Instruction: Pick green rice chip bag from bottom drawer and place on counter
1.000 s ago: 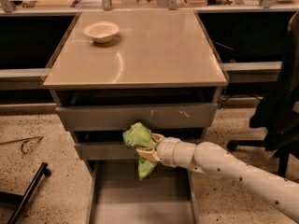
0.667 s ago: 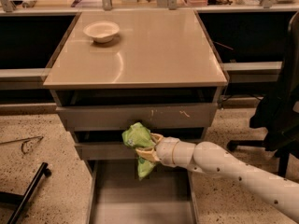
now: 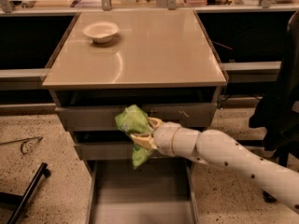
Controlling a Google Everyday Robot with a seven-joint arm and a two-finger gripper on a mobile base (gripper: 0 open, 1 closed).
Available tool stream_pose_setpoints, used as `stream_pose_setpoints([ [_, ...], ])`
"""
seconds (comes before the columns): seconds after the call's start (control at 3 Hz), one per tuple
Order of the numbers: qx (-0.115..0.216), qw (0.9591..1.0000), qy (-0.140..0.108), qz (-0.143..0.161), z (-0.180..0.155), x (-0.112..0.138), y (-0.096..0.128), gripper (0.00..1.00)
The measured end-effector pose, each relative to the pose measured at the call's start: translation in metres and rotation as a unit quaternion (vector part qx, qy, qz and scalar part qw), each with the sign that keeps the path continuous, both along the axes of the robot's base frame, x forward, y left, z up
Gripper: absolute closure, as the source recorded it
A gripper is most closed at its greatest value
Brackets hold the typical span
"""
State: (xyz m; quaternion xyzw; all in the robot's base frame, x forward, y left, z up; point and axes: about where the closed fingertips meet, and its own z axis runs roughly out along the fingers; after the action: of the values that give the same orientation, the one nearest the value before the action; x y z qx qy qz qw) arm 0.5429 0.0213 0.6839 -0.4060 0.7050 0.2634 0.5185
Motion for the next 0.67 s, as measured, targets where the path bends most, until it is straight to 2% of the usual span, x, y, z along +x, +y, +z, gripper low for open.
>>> stream_pose_setpoints([
  [0.33, -0.028, 0.9979, -0.058, -0.006, 0.091, -0.007, 0.019, 1.0],
  [0.67, -0.058, 0.9945, -0.087, -0.003, 0.118, -0.013, 0.026, 1.0],
])
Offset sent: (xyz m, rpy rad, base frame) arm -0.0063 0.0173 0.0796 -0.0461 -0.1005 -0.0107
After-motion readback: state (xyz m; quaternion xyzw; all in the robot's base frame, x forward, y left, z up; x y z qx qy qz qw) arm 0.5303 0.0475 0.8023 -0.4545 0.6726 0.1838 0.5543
